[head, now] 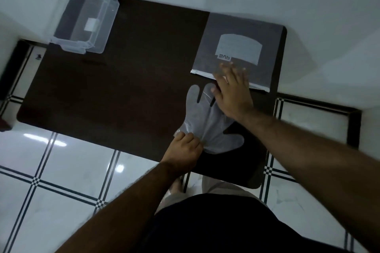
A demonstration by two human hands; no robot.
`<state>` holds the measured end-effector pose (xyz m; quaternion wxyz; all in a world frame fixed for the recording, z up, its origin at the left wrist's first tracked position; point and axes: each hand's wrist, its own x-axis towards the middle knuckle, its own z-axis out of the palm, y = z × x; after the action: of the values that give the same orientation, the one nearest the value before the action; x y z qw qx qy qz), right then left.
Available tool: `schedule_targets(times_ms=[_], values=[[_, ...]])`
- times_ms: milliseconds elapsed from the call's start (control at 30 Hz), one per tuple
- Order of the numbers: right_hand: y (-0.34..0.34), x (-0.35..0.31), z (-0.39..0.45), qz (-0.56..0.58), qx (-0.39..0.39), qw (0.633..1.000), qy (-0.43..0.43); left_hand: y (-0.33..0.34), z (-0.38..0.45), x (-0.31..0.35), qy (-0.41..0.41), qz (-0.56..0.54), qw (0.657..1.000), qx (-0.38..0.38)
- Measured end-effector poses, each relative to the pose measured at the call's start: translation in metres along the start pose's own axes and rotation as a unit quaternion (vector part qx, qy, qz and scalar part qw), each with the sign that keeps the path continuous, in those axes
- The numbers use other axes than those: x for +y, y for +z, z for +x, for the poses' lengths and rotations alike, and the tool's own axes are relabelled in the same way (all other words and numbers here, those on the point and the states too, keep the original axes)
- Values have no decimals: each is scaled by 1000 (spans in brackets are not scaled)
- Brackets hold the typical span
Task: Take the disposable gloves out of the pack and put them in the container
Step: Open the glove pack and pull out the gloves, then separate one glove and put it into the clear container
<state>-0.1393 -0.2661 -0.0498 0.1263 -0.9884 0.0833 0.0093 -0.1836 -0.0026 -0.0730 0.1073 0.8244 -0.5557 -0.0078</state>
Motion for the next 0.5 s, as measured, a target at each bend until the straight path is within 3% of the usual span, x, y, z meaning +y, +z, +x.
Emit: schedule_targets(times_ms=[233,500], values=[[40,-43,-97,-39,-86,994,-51,-2,-27,-12,40,17,999,6],[49,-37,-109,-109,-124,982,-95,3,-55,-18,49,25,998,7]])
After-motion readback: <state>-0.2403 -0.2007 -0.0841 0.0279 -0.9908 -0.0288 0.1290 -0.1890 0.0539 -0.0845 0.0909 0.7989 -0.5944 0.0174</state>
